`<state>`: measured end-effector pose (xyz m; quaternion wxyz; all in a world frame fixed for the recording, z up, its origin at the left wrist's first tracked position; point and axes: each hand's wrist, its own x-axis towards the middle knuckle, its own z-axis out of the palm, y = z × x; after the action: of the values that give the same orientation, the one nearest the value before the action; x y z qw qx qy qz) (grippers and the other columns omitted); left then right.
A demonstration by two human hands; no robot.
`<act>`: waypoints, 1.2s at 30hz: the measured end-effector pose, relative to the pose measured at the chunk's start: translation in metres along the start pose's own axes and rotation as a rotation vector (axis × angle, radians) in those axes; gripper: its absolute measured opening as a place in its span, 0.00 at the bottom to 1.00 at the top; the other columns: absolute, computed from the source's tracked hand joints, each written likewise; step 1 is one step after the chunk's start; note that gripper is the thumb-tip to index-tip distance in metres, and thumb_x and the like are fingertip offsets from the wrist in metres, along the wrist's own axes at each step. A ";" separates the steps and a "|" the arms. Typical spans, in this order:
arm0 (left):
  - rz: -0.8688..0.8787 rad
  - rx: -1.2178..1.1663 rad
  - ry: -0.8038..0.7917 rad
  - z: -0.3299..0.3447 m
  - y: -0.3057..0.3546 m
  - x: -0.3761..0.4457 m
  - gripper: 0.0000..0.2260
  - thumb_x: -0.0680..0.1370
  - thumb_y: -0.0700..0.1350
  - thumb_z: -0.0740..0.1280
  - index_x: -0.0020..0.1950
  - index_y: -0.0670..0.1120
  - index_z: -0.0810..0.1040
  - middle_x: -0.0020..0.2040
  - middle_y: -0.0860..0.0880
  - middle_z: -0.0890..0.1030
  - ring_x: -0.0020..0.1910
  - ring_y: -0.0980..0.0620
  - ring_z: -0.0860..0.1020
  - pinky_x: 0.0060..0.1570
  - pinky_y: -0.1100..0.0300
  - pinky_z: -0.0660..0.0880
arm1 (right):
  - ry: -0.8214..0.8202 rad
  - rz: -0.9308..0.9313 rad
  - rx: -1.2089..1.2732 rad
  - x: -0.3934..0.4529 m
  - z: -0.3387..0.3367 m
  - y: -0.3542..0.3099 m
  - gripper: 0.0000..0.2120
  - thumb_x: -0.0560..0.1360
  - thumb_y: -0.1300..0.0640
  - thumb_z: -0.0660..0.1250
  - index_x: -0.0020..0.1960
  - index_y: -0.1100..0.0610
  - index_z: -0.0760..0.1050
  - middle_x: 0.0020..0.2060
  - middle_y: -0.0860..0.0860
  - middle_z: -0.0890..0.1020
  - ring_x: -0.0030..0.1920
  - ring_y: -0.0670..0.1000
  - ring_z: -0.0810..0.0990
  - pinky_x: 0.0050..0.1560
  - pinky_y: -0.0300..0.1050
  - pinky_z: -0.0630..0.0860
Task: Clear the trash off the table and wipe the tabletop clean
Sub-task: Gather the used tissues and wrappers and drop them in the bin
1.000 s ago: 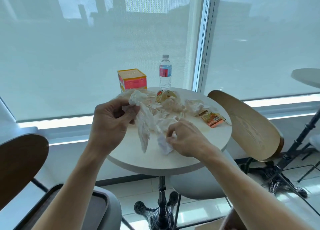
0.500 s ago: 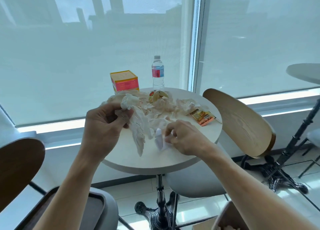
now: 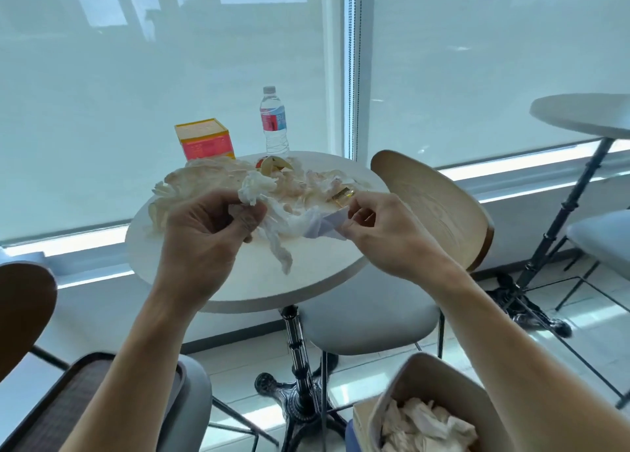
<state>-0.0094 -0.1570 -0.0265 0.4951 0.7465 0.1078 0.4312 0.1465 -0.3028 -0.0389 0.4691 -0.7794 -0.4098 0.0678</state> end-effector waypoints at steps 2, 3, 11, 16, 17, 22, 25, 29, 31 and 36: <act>-0.004 -0.007 -0.019 0.010 0.003 -0.005 0.07 0.72 0.44 0.70 0.45 0.41 0.82 0.29 0.56 0.81 0.27 0.59 0.72 0.31 0.70 0.70 | 0.019 0.021 0.042 -0.013 -0.013 0.011 0.08 0.76 0.55 0.69 0.39 0.54 0.78 0.29 0.46 0.73 0.29 0.42 0.68 0.31 0.32 0.65; -0.004 -0.020 -0.032 0.014 0.004 -0.007 0.07 0.72 0.44 0.70 0.45 0.41 0.82 0.30 0.56 0.81 0.27 0.59 0.72 0.31 0.70 0.70 | 0.025 0.035 0.060 -0.021 -0.019 0.017 0.07 0.76 0.54 0.70 0.42 0.57 0.79 0.30 0.48 0.73 0.29 0.43 0.67 0.29 0.32 0.65; -0.016 -0.111 -0.144 0.056 0.011 -0.033 0.07 0.73 0.45 0.69 0.44 0.41 0.80 0.29 0.55 0.78 0.27 0.56 0.69 0.29 0.65 0.67 | -0.143 0.252 0.102 -0.099 -0.036 0.097 0.09 0.75 0.51 0.72 0.41 0.55 0.78 0.24 0.43 0.72 0.25 0.41 0.67 0.29 0.34 0.65; -0.054 -0.162 -0.262 0.090 0.008 -0.061 0.02 0.74 0.41 0.69 0.42 0.43 0.80 0.29 0.58 0.79 0.28 0.60 0.71 0.31 0.69 0.70 | -0.211 0.424 -0.047 -0.137 -0.018 0.153 0.08 0.75 0.51 0.71 0.38 0.50 0.77 0.30 0.43 0.78 0.30 0.42 0.73 0.31 0.35 0.70; -0.061 -0.164 -0.287 0.097 0.006 -0.067 0.02 0.74 0.40 0.68 0.42 0.43 0.80 0.30 0.58 0.80 0.28 0.60 0.72 0.31 0.70 0.70 | -0.228 0.457 -0.070 -0.143 -0.016 0.162 0.07 0.76 0.52 0.70 0.40 0.50 0.77 0.32 0.44 0.78 0.31 0.43 0.74 0.31 0.36 0.71; -0.131 -0.174 -0.366 0.123 0.000 -0.095 0.06 0.72 0.42 0.69 0.46 0.40 0.82 0.31 0.56 0.81 0.28 0.61 0.73 0.31 0.71 0.69 | -0.249 0.565 -0.163 -0.157 -0.014 0.194 0.03 0.77 0.57 0.66 0.47 0.50 0.77 0.41 0.47 0.80 0.42 0.48 0.79 0.46 0.43 0.79; -0.218 -0.174 -0.409 0.137 -0.010 -0.112 0.04 0.72 0.41 0.69 0.43 0.43 0.83 0.31 0.54 0.82 0.29 0.60 0.76 0.31 0.69 0.72 | -0.206 0.543 -0.159 -0.157 -0.024 0.197 0.07 0.78 0.59 0.65 0.49 0.47 0.76 0.42 0.43 0.79 0.43 0.43 0.78 0.44 0.37 0.74; -0.313 -0.097 -0.506 0.155 -0.034 -0.132 0.05 0.75 0.38 0.70 0.44 0.46 0.84 0.34 0.49 0.83 0.30 0.56 0.78 0.32 0.63 0.75 | -0.129 0.492 -0.093 -0.149 -0.041 0.188 0.08 0.79 0.59 0.65 0.48 0.46 0.78 0.44 0.42 0.79 0.43 0.40 0.76 0.38 0.32 0.70; -0.355 -0.055 -0.540 0.164 -0.049 -0.142 0.05 0.76 0.37 0.70 0.44 0.44 0.84 0.35 0.46 0.84 0.32 0.55 0.79 0.35 0.60 0.77 | -0.089 0.470 -0.059 -0.143 -0.048 0.182 0.08 0.79 0.59 0.65 0.48 0.47 0.79 0.44 0.44 0.80 0.42 0.42 0.77 0.40 0.34 0.71; -0.459 0.167 -0.761 0.176 -0.090 -0.163 0.14 0.73 0.44 0.74 0.57 0.55 0.82 0.45 0.48 0.85 0.42 0.51 0.83 0.51 0.50 0.81 | -0.022 0.416 0.033 -0.137 -0.058 0.168 0.12 0.79 0.61 0.66 0.44 0.45 0.78 0.42 0.46 0.80 0.39 0.42 0.78 0.44 0.38 0.74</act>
<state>0.0488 -0.3228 -0.2131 0.5207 0.8459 0.1154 -0.0050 0.1814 -0.4754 -0.1771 0.4532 -0.8386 -0.2440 0.1786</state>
